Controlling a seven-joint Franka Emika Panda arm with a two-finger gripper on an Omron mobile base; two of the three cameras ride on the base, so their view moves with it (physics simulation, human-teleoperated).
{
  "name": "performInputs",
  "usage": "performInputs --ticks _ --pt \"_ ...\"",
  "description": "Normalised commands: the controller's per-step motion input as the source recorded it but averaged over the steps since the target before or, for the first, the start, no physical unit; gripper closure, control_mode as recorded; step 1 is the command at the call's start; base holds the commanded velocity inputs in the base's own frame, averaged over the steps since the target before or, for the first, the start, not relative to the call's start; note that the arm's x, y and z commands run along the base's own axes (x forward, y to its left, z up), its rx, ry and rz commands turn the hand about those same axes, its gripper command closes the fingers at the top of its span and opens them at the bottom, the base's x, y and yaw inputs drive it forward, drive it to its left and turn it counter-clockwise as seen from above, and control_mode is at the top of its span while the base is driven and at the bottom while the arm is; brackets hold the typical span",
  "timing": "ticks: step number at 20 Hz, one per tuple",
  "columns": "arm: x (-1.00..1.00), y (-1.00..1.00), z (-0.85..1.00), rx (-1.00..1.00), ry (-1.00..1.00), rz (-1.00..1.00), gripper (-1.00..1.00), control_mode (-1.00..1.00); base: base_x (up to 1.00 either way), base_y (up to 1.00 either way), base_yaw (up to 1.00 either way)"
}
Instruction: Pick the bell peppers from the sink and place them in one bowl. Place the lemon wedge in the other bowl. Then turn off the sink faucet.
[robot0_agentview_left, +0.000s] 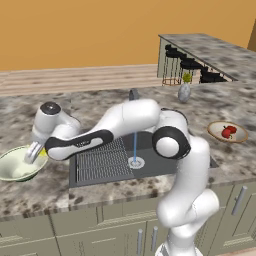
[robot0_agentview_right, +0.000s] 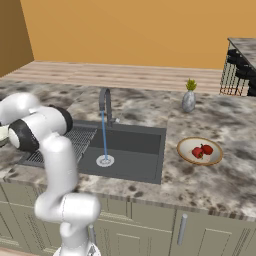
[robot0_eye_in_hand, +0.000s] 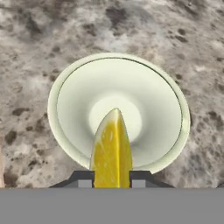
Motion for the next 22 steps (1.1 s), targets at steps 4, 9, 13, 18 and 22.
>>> performInputs --ticks 4,9,13,18,22 --pt "0.27 0.48 -0.03 0.00 -0.01 -0.13 1.00 -1.00 0.00 0.00 0.00" --pt "0.37 0.51 -0.18 0.00 -0.01 -0.12 1.00 -1.00 0.00 0.00 0.00" --pt "0.51 0.46 -0.32 0.00 0.00 -0.09 1.00 -1.00 0.00 0.00 0.00" --pt "0.58 0.16 -0.20 0.00 0.00 -0.11 -1.00 -1.00 0.00 0.00 0.00" --pt "0.58 0.00 0.00 0.00 0.10 -0.17 -1.00 -1.00 0.00 0.00 0.00"
